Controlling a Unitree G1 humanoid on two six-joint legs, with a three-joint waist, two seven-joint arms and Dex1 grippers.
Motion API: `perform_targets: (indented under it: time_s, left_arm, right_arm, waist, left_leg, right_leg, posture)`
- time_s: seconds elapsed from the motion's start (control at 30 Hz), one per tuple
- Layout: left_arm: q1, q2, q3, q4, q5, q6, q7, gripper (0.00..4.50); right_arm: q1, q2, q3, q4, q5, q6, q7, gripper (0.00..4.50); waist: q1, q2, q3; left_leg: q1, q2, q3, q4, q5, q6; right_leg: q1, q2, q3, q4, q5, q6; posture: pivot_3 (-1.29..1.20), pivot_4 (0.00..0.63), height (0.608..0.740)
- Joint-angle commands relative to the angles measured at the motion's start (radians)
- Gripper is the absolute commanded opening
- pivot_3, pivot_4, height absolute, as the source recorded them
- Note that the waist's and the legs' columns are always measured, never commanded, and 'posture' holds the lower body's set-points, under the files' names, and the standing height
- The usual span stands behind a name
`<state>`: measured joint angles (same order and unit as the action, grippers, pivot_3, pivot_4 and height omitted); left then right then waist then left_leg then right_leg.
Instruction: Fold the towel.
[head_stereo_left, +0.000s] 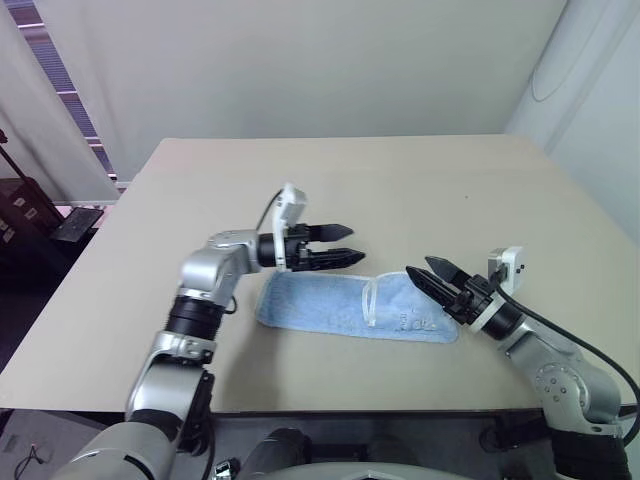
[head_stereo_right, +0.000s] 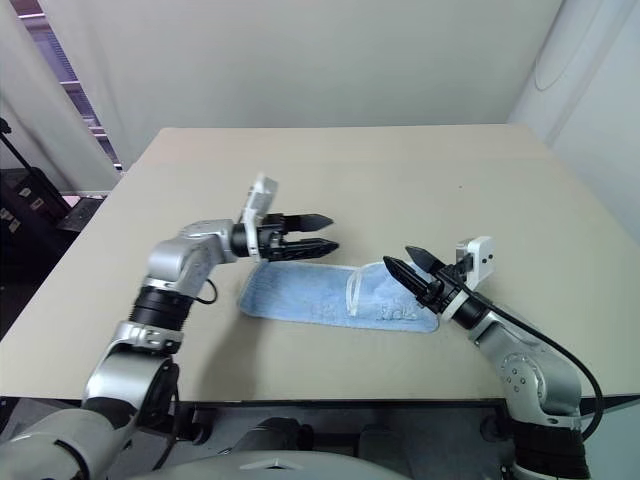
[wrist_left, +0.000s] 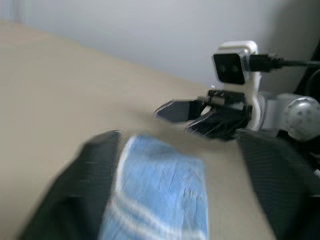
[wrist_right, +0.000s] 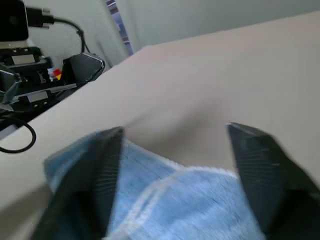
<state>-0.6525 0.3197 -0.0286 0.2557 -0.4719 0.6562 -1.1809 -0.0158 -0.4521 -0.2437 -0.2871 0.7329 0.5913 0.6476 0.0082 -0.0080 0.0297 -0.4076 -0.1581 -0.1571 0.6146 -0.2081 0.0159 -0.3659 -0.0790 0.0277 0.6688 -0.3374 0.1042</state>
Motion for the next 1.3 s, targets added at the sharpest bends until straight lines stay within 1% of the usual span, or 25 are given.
perform_targets:
  time_s: [0.03, 0.17, 0.2, 0.27, 0.33, 0.47, 0.6, 0.63, 0.7, 0.77, 0.9, 0.97, 1.07, 1.17, 1.3]
  left_arm:
    - [0.037, 0.088, 0.086, -0.079, -0.057, 0.133, 0.074, 4.5]
    - [0.095, 0.17, 0.197, -0.099, -0.161, 0.355, 0.154, 4.5]
    - [0.112, 0.19, 0.21, -0.112, -0.178, 0.385, 0.158, 4.5]
    - [0.139, 0.24, 0.22, -0.132, -0.213, 0.484, 0.163, 4.5]
    - [0.154, 0.264, 0.258, -0.121, -0.253, 0.588, 0.199, 4.5]
    - [0.211, 0.27, 0.306, -0.129, -0.249, 0.707, 0.329, 4.5]
    - [0.249, 0.221, 0.401, -0.148, -0.271, 0.906, 0.449, 4.5]
    - [0.262, 0.21, 0.425, -0.15, -0.295, 0.936, 0.474, 4.5]
    - [0.293, 0.213, 0.441, -0.123, -0.367, 0.958, 0.53, 4.5]
    - [0.324, 0.234, 0.419, -0.1, -0.435, 0.958, 0.588, 4.5]
    - [0.316, 0.228, 0.427, -0.024, -0.54, 0.958, 0.729, 4.5]
    - [0.302, 0.215, 0.425, 0.01, -0.593, 0.958, 0.796, 4.5]
    - [0.277, 0.188, 0.43, 0.057, -0.666, 0.958, 0.882, 4.5]
    - [0.251, 0.154, 0.432, 0.112, -0.762, 0.958, 0.968, 4.5]
    - [0.233, 0.131, 0.418, 0.152, -0.871, 0.958, 1.074, 4.5]
  right_arm:
    - [-0.06, -0.009, 0.008, -0.028, 0.045, 0.074, -0.039, 4.19]
    - [-0.111, 0.016, 0.009, 0.022, 0.064, 0.133, -0.081, 4.19]
    - [-0.121, 0.03, -0.002, 0.026, 0.076, 0.127, -0.087, 4.19]
    - [-0.148, 0.076, -0.047, 0.019, 0.13, 0.102, -0.106, 4.19]
    - [-0.177, 0.097, -0.07, 0.029, 0.182, 0.134, -0.13, 4.19]
    - [-0.186, 0.076, -0.028, 0.053, 0.173, 0.183, -0.128, 4.19]
    - [-0.177, 0.019, 0.016, 0.065, 0.137, 0.21, -0.076, 4.19]
    - [-0.179, 0.003, 0.024, 0.074, 0.128, 0.216, -0.068, 4.19]
    - [-0.189, -0.018, 0.027, 0.094, 0.12, 0.22, -0.055, 4.19]
    - [-0.204, -0.028, 0.022, 0.116, 0.12, 0.222, -0.047, 4.19]
    - [-0.228, -0.032, 0.025, 0.142, 0.119, 0.241, -0.045, 4.19]
    - [-0.225, -0.047, 0.052, 0.133, 0.1, 0.246, -0.029, 4.19]
    - [-0.192, -0.098, 0.121, 0.083, 0.018, 0.192, 0.029, 4.19]
    - [-0.158, -0.174, 0.171, 0.022, -0.034, 0.177, 0.085, 4.19]
    - [-0.128, -0.23, 0.173, -0.015, -0.068, 0.137, 0.138, 4.19]
  waist:
    - [0.001, 0.001, 0.0]
    - [0.004, 0.001, 0.001]
    - [0.006, 0.0, 0.001]
    - [0.007, 0.001, 0.001]
    - [0.006, 0.003, 0.002]
    - [0.004, 0.003, 0.003]
    - [0.004, 0.004, 0.003]
    - [0.005, 0.003, 0.003]
    - [0.005, 0.003, 0.003]
    - [0.004, 0.003, 0.003]
    - [0.003, 0.005, 0.002]
    - [0.005, 0.005, 0.002]
    - [0.009, 0.007, 0.001]
    - [0.022, 0.008, 0.0]
    - [0.034, 0.007, 0.001]
  left_leg:
    - [0.0, 0.0, 0.0, 0.0, 0.0, 0.0]
    - [0.0, 0.0, 0.0, -0.001, 0.0, 0.0]
    - [0.0, 0.0, 0.0, -0.001, 0.0, 0.0]
    - [0.0, 0.0, 0.0, -0.001, 0.0, 0.0]
    - [-0.001, 0.0, -0.001, -0.002, 0.0, 0.0]
    - [0.0, -0.001, 0.0, -0.002, -0.001, -0.002]
    - [0.0, -0.001, 0.0, -0.002, -0.001, -0.002]
    - [0.0, -0.001, 0.0, -0.002, -0.001, -0.002]
    - [0.0, -0.001, 0.0, -0.002, -0.001, -0.002]
    - [0.0, -0.001, 0.0, -0.002, -0.001, -0.003]
    - [0.0, -0.001, 0.001, -0.002, -0.001, -0.003]
    - [0.0, -0.001, 0.001, -0.002, -0.001, -0.003]
    - [0.0, -0.001, 0.001, -0.001, -0.001, -0.003]
    - [0.0, -0.002, 0.002, -0.001, -0.001, -0.003]
    - [0.0, -0.002, 0.004, 0.001, -0.001, -0.003]
  right_leg:
    - [0.0, 0.0, 0.0, 0.0, 0.0, 0.0]
    - [-0.001, 0.0, 0.001, 0.0, 0.0, 0.0]
    - [-0.001, 0.0, 0.001, 0.0, 0.0, 0.0]
    - [-0.001, 0.0, 0.001, 0.0, 0.0, 0.0]
    - [-0.001, 0.0, 0.001, 0.0, 0.0, 0.0]
    - [-0.001, 0.0, 0.002, 0.0, 0.0, -0.001]
    - [-0.002, 0.0, 0.002, 0.0, 0.0, -0.001]
    - [-0.002, 0.0, 0.002, 0.0, 0.0, -0.001]
    - [-0.002, 0.0, 0.002, 0.0, 0.0, -0.001]
    - [-0.002, 0.0, 0.002, 0.0, 0.0, -0.001]
    - [-0.002, -0.001, 0.003, 0.0, 0.0, -0.001]
    - [-0.002, -0.001, 0.003, 0.0, 0.0, -0.001]
    - [-0.002, -0.001, 0.003, 0.0, 0.0, -0.001]
    - [-0.001, -0.002, 0.003, 0.0, 0.0, -0.001]
    - [-0.001, -0.003, 0.004, -0.001, 0.0, -0.001]
  posture:
    - [0.0, 0.0, 0.74]
    - [0.0, 0.0, 0.74]
    - [0.0, 0.0, 0.74]
    - [0.0, 0.0, 0.74]
    - [0.0, 0.0, 0.74]
    - [0.0, 0.0, 0.74]
    - [0.0, 0.0, 0.74]
    - [0.0, 0.0, 0.74]
    - [0.0, 0.0, 0.74]
    - [0.0, 0.0, 0.74]
    - [0.0, 0.0, 0.74]
    - [0.0, 0.0, 0.74]
    - [0.0, 0.0, 0.74]
    - [0.0, 0.0, 0.74]
    - [0.0, 0.0, 0.74]
